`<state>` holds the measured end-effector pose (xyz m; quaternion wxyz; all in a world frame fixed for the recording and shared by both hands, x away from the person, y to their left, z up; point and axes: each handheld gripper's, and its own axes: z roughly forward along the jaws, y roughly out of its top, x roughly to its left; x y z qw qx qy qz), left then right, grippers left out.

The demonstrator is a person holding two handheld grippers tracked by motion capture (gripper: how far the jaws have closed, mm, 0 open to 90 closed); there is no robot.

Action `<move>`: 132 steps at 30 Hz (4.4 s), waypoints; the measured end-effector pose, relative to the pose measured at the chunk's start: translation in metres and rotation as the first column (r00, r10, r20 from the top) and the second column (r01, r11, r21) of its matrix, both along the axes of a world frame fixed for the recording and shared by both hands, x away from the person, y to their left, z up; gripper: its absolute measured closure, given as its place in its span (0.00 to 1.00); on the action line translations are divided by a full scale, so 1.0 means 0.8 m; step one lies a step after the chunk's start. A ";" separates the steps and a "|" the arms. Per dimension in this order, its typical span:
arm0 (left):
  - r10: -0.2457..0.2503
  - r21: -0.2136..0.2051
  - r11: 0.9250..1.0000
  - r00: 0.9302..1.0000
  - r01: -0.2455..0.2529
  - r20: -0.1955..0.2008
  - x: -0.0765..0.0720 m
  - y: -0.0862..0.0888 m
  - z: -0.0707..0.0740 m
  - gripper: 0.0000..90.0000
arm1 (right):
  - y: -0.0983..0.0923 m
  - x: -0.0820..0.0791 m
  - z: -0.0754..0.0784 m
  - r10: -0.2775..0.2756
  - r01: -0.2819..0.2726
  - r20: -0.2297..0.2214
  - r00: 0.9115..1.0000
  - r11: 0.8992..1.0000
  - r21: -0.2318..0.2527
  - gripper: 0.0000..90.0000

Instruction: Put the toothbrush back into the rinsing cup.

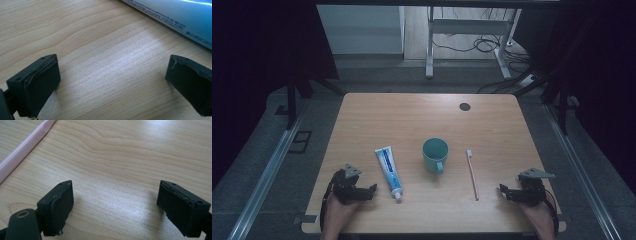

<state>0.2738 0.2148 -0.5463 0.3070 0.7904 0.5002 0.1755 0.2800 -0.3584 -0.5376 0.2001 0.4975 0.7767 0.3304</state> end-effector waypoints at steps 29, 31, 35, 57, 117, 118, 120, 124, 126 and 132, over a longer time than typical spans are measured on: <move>0.000 0.000 1.000 1.000 0.000 0.000 0.000 0.000 0.000 0.00 | 0.007 -0.006 0.023 0.078 -0.078 -0.025 0.997 0.997 0.010 0.61; 0.000 0.000 1.000 1.000 0.000 0.000 0.000 0.000 0.000 0.00 | 0.009 -0.006 0.023 0.087 -0.087 -0.028 0.996 0.996 0.002 0.65; 0.000 0.000 1.000 1.000 0.000 0.000 0.000 0.000 0.000 0.00 | 0.014 -0.006 0.026 0.113 -0.113 -0.027 0.993 0.994 -0.003 0.79; 0.002 0.000 1.000 1.000 -0.002 0.000 0.001 0.000 0.000 0.00 | 0.060 0.002 0.030 0.277 -0.271 -0.073 0.958 0.959 0.083 0.99; 0.003 0.002 1.000 1.000 -0.003 0.000 0.001 -0.001 0.000 0.00 | 0.086 0.005 0.017 0.328 -0.319 -0.105 0.939 0.943 0.090 0.99; 0.003 0.002 1.000 1.000 -0.003 0.000 0.001 -0.001 0.000 0.00 | 0.084 0.005 0.018 0.320 -0.312 -0.106 0.941 0.946 0.090 0.99; 0.002 0.002 1.000 1.000 -0.002 0.000 0.001 -0.001 0.000 0.00 | 0.080 0.006 0.018 0.317 -0.309 -0.102 0.943 0.947 0.090 0.99; 0.002 0.002 1.000 1.000 -0.002 0.000 0.001 -0.001 0.000 0.00 | 0.071 0.006 0.019 0.298 -0.290 -0.100 0.949 0.953 0.092 0.99; 0.003 0.002 1.000 1.000 -0.003 0.000 0.001 -0.001 0.000 0.00 | 0.068 0.006 0.019 0.291 -0.282 -0.100 0.952 0.955 0.094 0.99; 0.003 0.001 1.000 1.000 -0.003 0.000 0.001 -0.001 0.000 0.00 | 0.056 0.009 0.019 0.267 -0.259 -0.099 0.959 0.962 0.085 0.99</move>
